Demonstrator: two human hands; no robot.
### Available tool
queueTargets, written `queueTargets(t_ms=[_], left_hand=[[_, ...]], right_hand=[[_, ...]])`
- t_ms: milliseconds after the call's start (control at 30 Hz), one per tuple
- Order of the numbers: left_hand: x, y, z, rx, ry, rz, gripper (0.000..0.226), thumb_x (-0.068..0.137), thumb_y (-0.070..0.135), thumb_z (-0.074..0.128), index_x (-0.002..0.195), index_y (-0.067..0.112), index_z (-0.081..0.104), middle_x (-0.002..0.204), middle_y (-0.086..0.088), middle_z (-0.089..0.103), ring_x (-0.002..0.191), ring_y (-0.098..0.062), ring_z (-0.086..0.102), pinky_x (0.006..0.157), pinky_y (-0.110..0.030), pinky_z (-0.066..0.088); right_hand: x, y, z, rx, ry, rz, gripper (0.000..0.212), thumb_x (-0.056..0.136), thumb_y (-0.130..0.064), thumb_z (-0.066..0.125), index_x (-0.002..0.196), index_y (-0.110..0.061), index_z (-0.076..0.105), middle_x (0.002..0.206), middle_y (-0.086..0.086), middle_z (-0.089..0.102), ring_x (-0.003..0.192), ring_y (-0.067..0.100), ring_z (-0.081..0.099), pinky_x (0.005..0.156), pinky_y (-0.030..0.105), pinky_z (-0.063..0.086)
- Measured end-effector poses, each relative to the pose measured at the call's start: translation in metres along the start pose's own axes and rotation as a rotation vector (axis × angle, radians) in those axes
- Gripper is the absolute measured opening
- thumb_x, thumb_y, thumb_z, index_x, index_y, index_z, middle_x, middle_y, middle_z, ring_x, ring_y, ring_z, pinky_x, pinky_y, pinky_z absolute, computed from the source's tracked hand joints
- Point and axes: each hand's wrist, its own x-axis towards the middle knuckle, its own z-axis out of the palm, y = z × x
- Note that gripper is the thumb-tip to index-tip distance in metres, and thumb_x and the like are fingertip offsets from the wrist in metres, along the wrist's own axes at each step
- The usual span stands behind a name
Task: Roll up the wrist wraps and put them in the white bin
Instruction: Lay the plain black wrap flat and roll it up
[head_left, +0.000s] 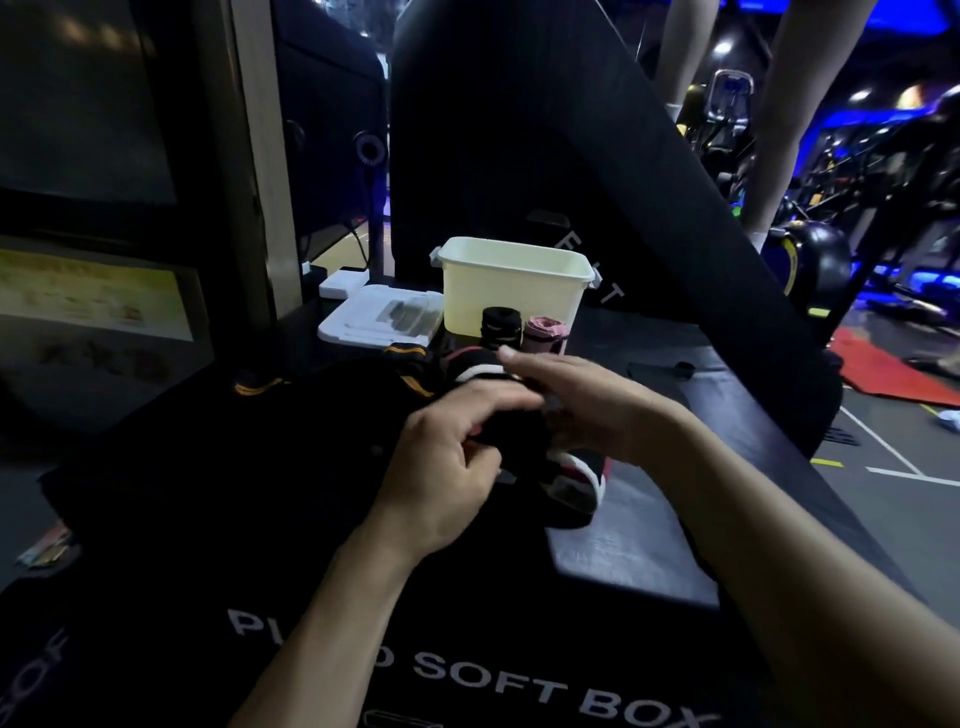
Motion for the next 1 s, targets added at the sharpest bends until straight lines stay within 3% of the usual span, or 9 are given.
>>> queueTargets(t_ms=[233,300,367,433,533,667,767,867,1000], left_hand=[[-0.010,0.008,0.007,0.002,-0.261,-0.042,0.052,0.068,-0.013,0.049,0.089,0.023,0.082,0.101,0.011,0.078,0.106,0.008,0.066,0.096,-0.005,0.042],[-0.011,0.007,0.007,-0.012,-0.290,-0.073,0.051,0.071,-0.011,0.049,0.085,0.024,0.082,0.102,0.016,0.075,0.107,0.012,0.063,0.097,-0.005,0.040],[-0.013,0.003,0.007,-0.025,-0.299,-0.107,0.045,0.074,-0.002,0.049,0.083,0.028,0.081,0.109,0.013,0.076,0.111,0.007,0.064,0.104,-0.015,0.041],[-0.014,0.001,0.008,-0.074,-0.306,-0.177,0.038,0.076,0.005,0.049,0.076,0.029,0.079,0.110,0.006,0.076,0.111,-0.001,0.068,0.106,-0.025,0.047],[-0.012,0.005,0.009,-0.260,-0.228,-0.272,0.033,0.078,0.004,0.047,0.062,0.021,0.070,0.100,0.003,0.079,0.105,-0.005,0.072,0.094,-0.017,0.050],[-0.007,-0.011,0.003,-0.138,0.133,-0.367,0.032,0.078,0.011,0.046,0.053,0.021,0.062,0.067,-0.001,0.075,0.070,-0.021,0.073,0.072,-0.042,0.058],[-0.005,-0.023,0.004,-0.151,0.137,-0.652,0.028,0.093,0.026,0.052,0.074,0.022,0.072,0.081,-0.005,0.078,0.065,-0.020,0.069,0.062,-0.035,0.054],[-0.003,-0.018,0.014,-0.467,0.091,-0.918,0.025,0.106,0.035,0.054,0.112,0.013,0.064,0.109,-0.015,0.076,0.072,-0.020,0.071,0.060,-0.031,0.056],[0.004,-0.003,0.025,-0.891,0.251,-0.901,0.026,0.100,0.016,0.063,0.125,0.019,0.056,0.114,-0.010,0.071,0.088,-0.021,0.070,0.077,-0.040,0.055]], right_hand=[[-0.010,0.007,-0.015,-0.318,-0.215,0.154,0.050,0.090,-0.054,0.068,0.120,-0.013,0.069,0.090,0.009,0.068,0.069,0.015,0.064,0.060,0.031,0.055],[-0.010,0.008,-0.017,-0.316,-0.256,0.187,0.049,0.093,-0.052,0.066,0.122,-0.013,0.069,0.101,0.017,0.071,0.081,0.024,0.069,0.073,0.041,0.060],[-0.009,0.013,-0.019,-0.249,-0.343,0.198,0.042,0.096,-0.048,0.064,0.122,-0.014,0.069,0.110,0.023,0.069,0.091,0.033,0.068,0.080,0.046,0.058],[-0.008,0.020,-0.019,-0.146,-0.384,0.171,0.028,0.100,-0.038,0.063,0.110,-0.013,0.072,0.095,0.017,0.067,0.078,0.028,0.064,0.065,0.037,0.053],[-0.004,0.027,-0.019,-0.014,-0.271,0.076,0.011,0.097,-0.021,0.067,0.099,-0.011,0.072,0.086,0.011,0.065,0.070,0.022,0.059,0.063,0.036,0.049],[-0.016,0.018,-0.033,-0.015,-0.043,-0.025,0.024,0.099,-0.012,0.062,0.119,-0.020,0.071,0.102,0.010,0.077,0.079,0.021,0.073,0.065,0.029,0.060],[-0.028,0.017,-0.044,-0.030,-0.071,-0.051,0.034,0.098,-0.012,0.062,0.128,-0.026,0.067,0.115,0.012,0.075,0.092,0.025,0.074,0.073,0.030,0.060],[-0.041,0.020,-0.046,-0.035,-0.120,-0.080,0.039,0.098,-0.010,0.060,0.132,-0.028,0.065,0.123,0.011,0.073,0.103,0.026,0.072,0.081,0.029,0.057],[-0.063,0.028,-0.048,0.004,-0.175,-0.072,0.047,0.098,0.002,0.052,0.136,-0.023,0.061,0.121,0.016,0.072,0.099,0.030,0.071,0.083,0.035,0.059]])
